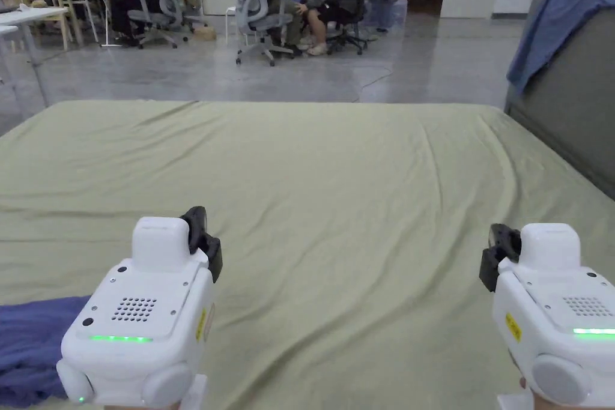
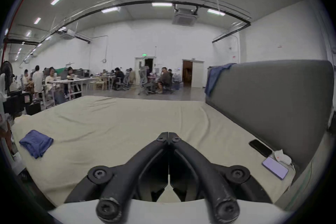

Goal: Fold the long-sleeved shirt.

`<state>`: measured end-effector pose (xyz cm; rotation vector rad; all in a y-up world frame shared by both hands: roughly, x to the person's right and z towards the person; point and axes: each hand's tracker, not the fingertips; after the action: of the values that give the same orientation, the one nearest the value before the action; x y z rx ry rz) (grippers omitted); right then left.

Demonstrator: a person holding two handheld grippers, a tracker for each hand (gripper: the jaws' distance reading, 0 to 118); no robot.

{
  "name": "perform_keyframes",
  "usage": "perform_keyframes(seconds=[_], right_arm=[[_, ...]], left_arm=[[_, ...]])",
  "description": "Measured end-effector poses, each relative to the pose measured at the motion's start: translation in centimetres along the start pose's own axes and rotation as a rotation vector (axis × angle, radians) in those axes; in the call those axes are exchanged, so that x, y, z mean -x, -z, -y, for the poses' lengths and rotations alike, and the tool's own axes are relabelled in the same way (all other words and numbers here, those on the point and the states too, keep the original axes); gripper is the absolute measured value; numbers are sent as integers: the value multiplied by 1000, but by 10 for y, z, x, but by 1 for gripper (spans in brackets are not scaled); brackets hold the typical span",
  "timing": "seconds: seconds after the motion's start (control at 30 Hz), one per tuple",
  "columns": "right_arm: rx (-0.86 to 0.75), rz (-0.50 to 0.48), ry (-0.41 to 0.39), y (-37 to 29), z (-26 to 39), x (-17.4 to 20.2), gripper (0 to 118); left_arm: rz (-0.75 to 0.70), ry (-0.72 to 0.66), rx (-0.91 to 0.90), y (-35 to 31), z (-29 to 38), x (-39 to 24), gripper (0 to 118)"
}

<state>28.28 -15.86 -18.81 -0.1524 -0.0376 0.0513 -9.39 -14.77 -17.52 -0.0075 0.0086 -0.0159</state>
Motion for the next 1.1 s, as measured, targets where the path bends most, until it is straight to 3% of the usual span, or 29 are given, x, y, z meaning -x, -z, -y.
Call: perform_keyframes(seconds=[0.2, 0.3, 0.5, 0.73, 0.77, 0.83, 0.87, 0.9, 0.97, 1.1], right_arm=[[0, 30, -14, 1, 25, -1, 0], [26, 5, 36, 8, 26, 2, 0], [13, -5, -45, 13, 33, 12, 0], [25, 1, -43, 12, 33, 12, 0], [18, 13, -49, 11, 35, 13, 10], [7, 17, -65, 9, 36, 14, 72], [5, 14, -73, 10, 36, 14, 99], [5, 18, -83, 10, 37, 15, 116], [-29, 35, -90, 7, 40, 15, 118], [-78, 0, -85, 11, 41, 10, 118]], left_arm=[[-56, 2, 48, 2, 33, 1, 0], [-37, -21, 97, 10, 38, 6, 0], [-11, -5, 105, 11, 43, -1, 0], [21, 24, 119, 11, 46, -12, 0], [27, 26, 116, 10, 47, -12, 8], [49, 36, 101, 9, 49, -11, 59], [55, 40, 90, 9, 49, -11, 91], [55, 42, 86, 9, 49, -11, 118], [93, 3, -11, 7, 49, -8, 118], [84, -2, 75, 11, 50, -2, 118]])
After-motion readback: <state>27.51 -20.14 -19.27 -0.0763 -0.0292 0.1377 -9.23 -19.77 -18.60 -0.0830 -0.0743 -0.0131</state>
